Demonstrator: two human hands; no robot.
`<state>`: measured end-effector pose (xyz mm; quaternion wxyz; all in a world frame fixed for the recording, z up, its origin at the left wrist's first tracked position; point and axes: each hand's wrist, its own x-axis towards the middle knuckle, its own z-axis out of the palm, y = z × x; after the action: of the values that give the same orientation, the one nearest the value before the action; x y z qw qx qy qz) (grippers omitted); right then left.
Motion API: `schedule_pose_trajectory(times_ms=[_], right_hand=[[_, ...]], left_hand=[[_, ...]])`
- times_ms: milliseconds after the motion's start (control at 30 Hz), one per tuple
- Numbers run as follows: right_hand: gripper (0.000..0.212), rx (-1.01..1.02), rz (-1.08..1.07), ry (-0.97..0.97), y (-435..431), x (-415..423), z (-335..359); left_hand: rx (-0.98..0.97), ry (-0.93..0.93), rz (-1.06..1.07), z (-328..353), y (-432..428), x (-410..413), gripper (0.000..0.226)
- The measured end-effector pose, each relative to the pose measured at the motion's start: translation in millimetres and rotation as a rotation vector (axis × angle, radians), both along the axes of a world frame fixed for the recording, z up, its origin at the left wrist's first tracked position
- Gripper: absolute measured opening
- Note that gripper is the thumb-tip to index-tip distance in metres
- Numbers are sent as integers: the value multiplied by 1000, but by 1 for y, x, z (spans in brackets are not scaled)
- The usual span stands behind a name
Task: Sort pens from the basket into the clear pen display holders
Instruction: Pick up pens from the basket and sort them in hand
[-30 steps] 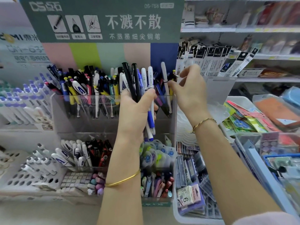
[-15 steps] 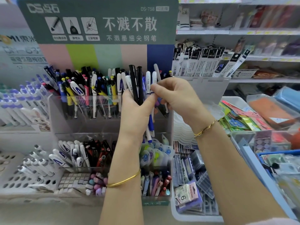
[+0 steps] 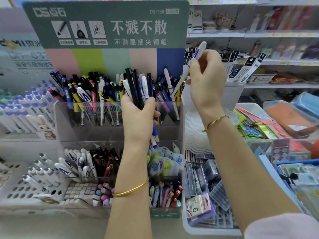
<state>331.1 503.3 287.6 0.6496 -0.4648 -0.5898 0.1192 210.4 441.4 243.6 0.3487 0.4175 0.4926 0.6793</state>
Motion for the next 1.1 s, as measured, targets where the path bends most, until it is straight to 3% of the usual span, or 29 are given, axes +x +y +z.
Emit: schedule_pose_trajectory(times_ms=[100,267,433,600,767,867,1000,1100], right_hand=[[1,-32,-1,-214,3,-3,-5],[45,-82,-27,-463,-3,-6,-11],[22,-102,-102,-659,-3,-8,-15],[18,-97,-142,-540,2,-8,-23],[35,-137,-68,-384,5,-8,-23],[19,-156,-60,-378,6,-2,-24],[22,-121,-75,-250,0,2,-25],[6,-216,150,-100,-15,1,-13]], left_hand=[[0,1,-5,2,0,2,15],[14,2,-6,6,-2,1,18],[19,-9,-8,7,-5,0,19],[15,-14,-14,7,-5,0,19],[15,-24,-47,7,-5,3,18],[0,-30,-84,7,-6,5,16],[-18,-20,-127,6,-7,6,17],[-11,1,-163,8,-7,7,20]])
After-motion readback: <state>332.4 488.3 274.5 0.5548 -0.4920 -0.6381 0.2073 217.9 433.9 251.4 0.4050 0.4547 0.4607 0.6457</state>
